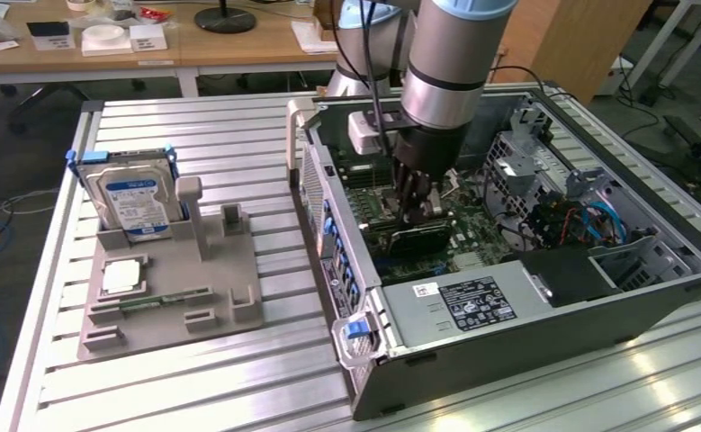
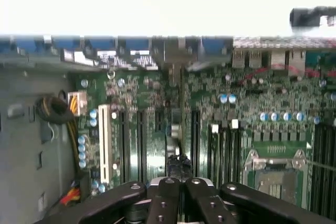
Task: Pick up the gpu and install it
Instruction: 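Press down on the gpu until it lock into place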
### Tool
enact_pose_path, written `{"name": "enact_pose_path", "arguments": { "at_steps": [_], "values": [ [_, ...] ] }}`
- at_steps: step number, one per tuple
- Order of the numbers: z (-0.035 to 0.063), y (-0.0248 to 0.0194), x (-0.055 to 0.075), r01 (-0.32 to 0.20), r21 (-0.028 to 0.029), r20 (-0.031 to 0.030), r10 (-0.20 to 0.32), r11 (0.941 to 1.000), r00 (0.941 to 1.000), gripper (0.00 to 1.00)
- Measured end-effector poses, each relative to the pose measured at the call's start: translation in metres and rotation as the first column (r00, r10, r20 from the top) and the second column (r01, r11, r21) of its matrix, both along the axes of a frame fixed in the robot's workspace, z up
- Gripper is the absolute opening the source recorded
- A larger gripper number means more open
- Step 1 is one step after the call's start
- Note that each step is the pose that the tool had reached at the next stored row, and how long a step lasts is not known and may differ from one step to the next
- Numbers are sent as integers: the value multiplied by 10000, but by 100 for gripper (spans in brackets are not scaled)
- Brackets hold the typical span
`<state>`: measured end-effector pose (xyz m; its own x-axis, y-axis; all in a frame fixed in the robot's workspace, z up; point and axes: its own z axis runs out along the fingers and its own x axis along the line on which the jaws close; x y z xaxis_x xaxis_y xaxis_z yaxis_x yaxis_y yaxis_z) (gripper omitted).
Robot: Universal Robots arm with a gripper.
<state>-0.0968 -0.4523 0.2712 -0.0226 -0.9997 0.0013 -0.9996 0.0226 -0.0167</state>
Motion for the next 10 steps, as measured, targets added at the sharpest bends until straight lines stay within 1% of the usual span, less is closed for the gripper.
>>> {"name": "enact_pose_path", "arguments": {
  "at_steps": [2,4,6,9,10],
  "values": [
    [0,4,-46,2,-1,0,-2,10000,10000,11],
    [-9,13,-62,0,0,1,0,10000,10000,11],
    [-44,23,-77,0,-1,1,0,10000,10000,11],
    [-85,27,-93,-1,0,1,1,10000,10000,11],
    [-93,26,-95,-3,-9,-2,3,10000,10000,11]
  ]
}}
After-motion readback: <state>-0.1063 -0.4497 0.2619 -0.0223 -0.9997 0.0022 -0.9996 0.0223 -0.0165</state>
